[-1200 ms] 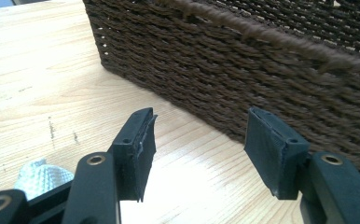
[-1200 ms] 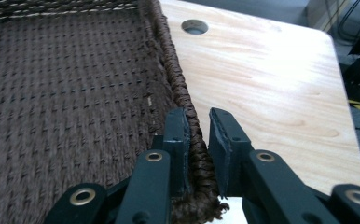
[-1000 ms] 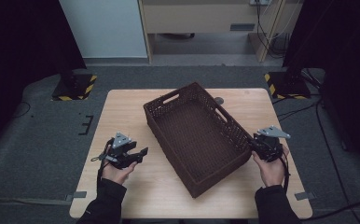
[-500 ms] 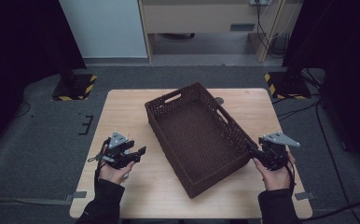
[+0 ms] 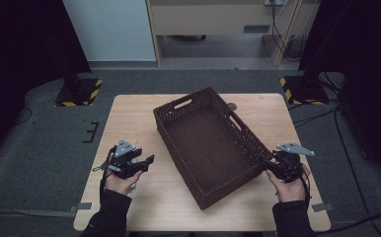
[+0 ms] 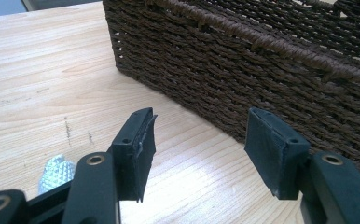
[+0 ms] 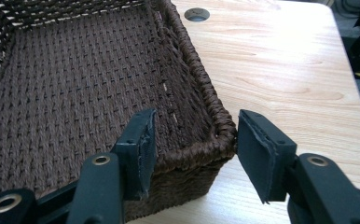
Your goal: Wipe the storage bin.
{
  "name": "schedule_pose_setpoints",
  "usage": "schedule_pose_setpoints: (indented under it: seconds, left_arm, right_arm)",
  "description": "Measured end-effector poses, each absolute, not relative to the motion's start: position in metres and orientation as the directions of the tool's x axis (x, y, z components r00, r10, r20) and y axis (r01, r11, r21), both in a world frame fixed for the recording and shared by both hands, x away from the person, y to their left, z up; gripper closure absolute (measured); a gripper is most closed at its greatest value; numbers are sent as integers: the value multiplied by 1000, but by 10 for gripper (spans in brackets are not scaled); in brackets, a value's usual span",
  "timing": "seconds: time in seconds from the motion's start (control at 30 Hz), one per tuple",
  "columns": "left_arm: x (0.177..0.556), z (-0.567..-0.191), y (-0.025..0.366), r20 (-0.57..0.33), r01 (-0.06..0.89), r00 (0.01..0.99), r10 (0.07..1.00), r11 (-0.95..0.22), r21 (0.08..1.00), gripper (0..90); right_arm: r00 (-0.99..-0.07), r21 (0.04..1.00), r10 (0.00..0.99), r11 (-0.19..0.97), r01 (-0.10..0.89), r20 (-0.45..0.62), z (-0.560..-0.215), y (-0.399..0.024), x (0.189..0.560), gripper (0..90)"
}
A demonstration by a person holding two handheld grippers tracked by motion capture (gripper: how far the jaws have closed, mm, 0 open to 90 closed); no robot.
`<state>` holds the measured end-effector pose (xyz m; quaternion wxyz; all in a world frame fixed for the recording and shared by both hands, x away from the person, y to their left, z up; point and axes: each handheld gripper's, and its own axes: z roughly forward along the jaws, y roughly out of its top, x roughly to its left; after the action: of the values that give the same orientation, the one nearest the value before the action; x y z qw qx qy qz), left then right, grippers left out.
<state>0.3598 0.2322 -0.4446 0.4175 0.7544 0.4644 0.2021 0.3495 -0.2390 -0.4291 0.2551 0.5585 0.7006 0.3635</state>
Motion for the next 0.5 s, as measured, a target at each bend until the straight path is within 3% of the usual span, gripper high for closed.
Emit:
schedule_pose_setpoints:
  seconds: [0.37, 0.43, 0.5]
  left_arm:
    - [361, -445, 231, -84, 532, 488, 869, -219, 818, 413]
    - [361, -445, 231, -84, 533, 487, 869, -220, 817, 413]
    - [361, -445, 231, -83, 532, 487, 869, -220, 818, 413]
  right_arm:
    - [-234, 794, 972, 143, 591, 0, -436, -235, 365, 497]
    - [-224, 798, 974, 149, 584, -18, -437, -237, 368, 559]
    - [-233, 792, 973, 135, 595, 9, -438, -241, 373, 552]
